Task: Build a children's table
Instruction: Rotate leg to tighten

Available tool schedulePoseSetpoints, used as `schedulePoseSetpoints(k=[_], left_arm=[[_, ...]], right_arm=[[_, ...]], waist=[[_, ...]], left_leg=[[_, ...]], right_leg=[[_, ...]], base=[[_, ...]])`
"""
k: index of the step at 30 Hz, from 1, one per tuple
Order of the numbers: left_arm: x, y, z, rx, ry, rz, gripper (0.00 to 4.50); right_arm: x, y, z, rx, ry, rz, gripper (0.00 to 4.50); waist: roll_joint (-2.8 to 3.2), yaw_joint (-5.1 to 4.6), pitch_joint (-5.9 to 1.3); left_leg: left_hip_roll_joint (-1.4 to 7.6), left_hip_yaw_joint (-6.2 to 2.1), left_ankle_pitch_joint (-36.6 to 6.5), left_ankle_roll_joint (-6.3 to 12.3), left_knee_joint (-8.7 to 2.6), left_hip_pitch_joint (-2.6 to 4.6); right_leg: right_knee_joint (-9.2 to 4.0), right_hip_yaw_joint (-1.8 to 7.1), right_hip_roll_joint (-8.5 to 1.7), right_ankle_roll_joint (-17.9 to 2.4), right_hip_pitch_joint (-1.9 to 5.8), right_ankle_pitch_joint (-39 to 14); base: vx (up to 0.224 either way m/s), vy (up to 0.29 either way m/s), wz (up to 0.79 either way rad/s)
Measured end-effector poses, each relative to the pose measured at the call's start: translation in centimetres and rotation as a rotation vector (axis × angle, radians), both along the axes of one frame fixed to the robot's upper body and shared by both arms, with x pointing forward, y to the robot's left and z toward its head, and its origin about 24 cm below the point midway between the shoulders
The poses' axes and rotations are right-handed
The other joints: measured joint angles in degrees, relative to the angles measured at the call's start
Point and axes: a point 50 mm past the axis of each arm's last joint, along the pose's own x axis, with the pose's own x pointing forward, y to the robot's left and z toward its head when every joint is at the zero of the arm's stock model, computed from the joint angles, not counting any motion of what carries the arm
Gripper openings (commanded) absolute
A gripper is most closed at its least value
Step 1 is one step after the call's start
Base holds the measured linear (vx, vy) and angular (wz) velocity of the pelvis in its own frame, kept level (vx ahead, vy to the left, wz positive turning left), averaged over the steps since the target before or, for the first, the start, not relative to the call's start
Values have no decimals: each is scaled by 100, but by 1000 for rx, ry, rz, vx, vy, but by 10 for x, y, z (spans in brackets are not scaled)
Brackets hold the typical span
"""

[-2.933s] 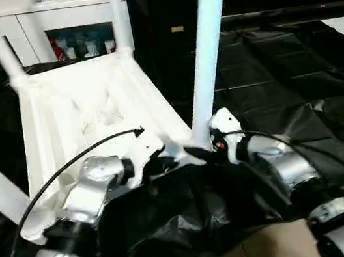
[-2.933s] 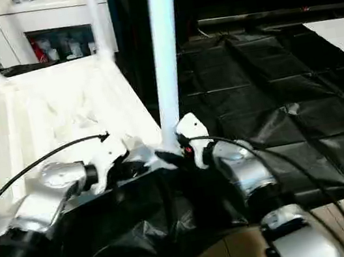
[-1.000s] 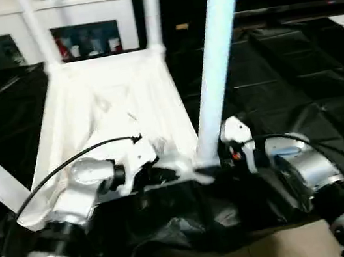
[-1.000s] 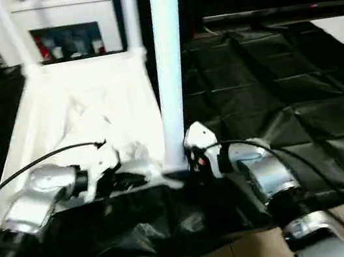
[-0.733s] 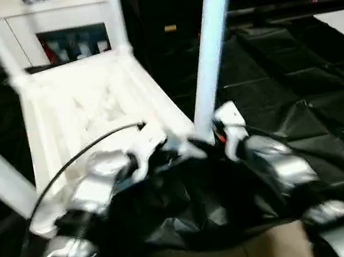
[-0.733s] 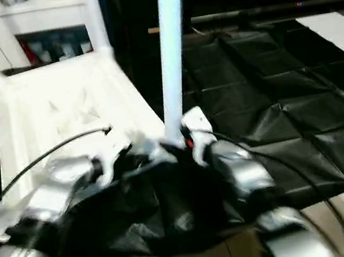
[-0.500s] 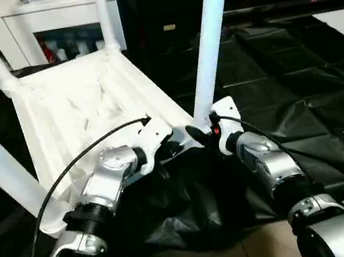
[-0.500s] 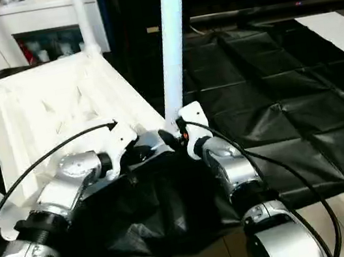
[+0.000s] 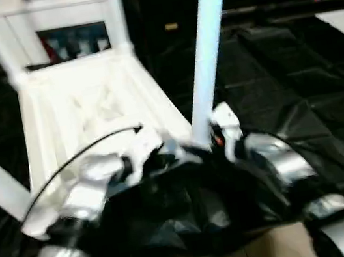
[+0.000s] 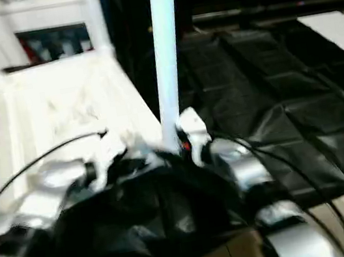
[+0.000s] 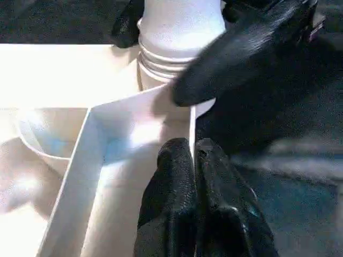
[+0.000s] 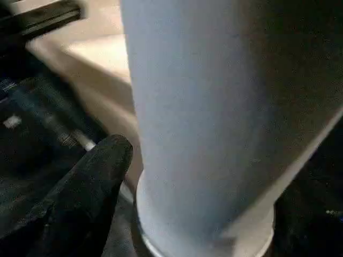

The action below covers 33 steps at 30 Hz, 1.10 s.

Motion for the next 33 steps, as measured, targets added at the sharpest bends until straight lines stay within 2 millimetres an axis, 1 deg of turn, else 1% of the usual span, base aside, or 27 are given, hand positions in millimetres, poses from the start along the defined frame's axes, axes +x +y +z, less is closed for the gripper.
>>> schedulePoseSetpoints(k=[4,7,10,13,16,17,19,22,24,28,33], left_arm=[[-8,13,2,10,20,-34,0],[-14,24,3,14,37,-43,0],[-22,35,6,22,52,-38,0],[-29,42,7,34,64,-39,0],[-34,47,9,40,73,-41,0],[-35,48,9,43,74,-42,0],[-38,51,10,47,78,-42,0],[-40,53,11,56,83,-42,0],[-42,56,12,64,88,-37,0],[-44,57,12,66,93,-34,0],[-44,54,11,54,95,-24,0]], right_arm=[[-8,-3,2,-14,12,121,371],[-12,1,3,-13,15,183,371],[-14,10,3,4,11,218,371],[-16,20,2,21,11,242,371],[-18,25,2,32,14,259,371],[-18,26,2,34,15,265,356],[-19,29,2,39,18,279,340],[-20,32,1,42,21,291,334],[-21,34,1,46,21,304,304],[-22,36,1,46,20,318,278],[-22,35,0,46,22,311,270]], waist=[[-46,3,6],[-66,-31,6],[-107,-89,12],[-137,-117,13],[-153,-115,11],[-156,-116,12],[-163,-119,11],[-166,-118,11],[-167,-126,11],[-167,-125,10],[-166,-105,11]], left_leg=[[1,-1,-1,0,0,0],[6,-1,-1,-1,-3,0],[15,-2,-1,-2,-6,4],[17,-1,-1,-3,-7,4],[17,-1,-1,-3,-8,5],[17,-2,-1,-3,-8,5],[17,-1,-1,-3,-9,6],[17,-2,0,-4,-9,8],[18,-3,0,-4,-9,8],[17,-2,0,-4,-8,9],[17,-2,0,-4,-2,13]], right_leg=[[0,0,0,0,1,0],[0,-1,3,-1,0,-1],[2,-2,10,-2,-1,-2],[2,-1,11,-3,-3,-2],[0,-1,11,-4,-4,-3],[1,-2,11,-4,-4,-3],[2,-2,11,-4,-4,-3],[5,-1,11,-4,-4,-3],[7,-1,11,-4,-4,-3],[7,0,11,-5,-3,-3],[13,1,11,-5,1,-2]], base=[[0,0,0],[0,0,0],[0,0,0],[0,0,0],[0,0,0],[0,0,0],[0,0,0],[0,0,0],[0,0,0],[0,0,0],[0,0,0]])
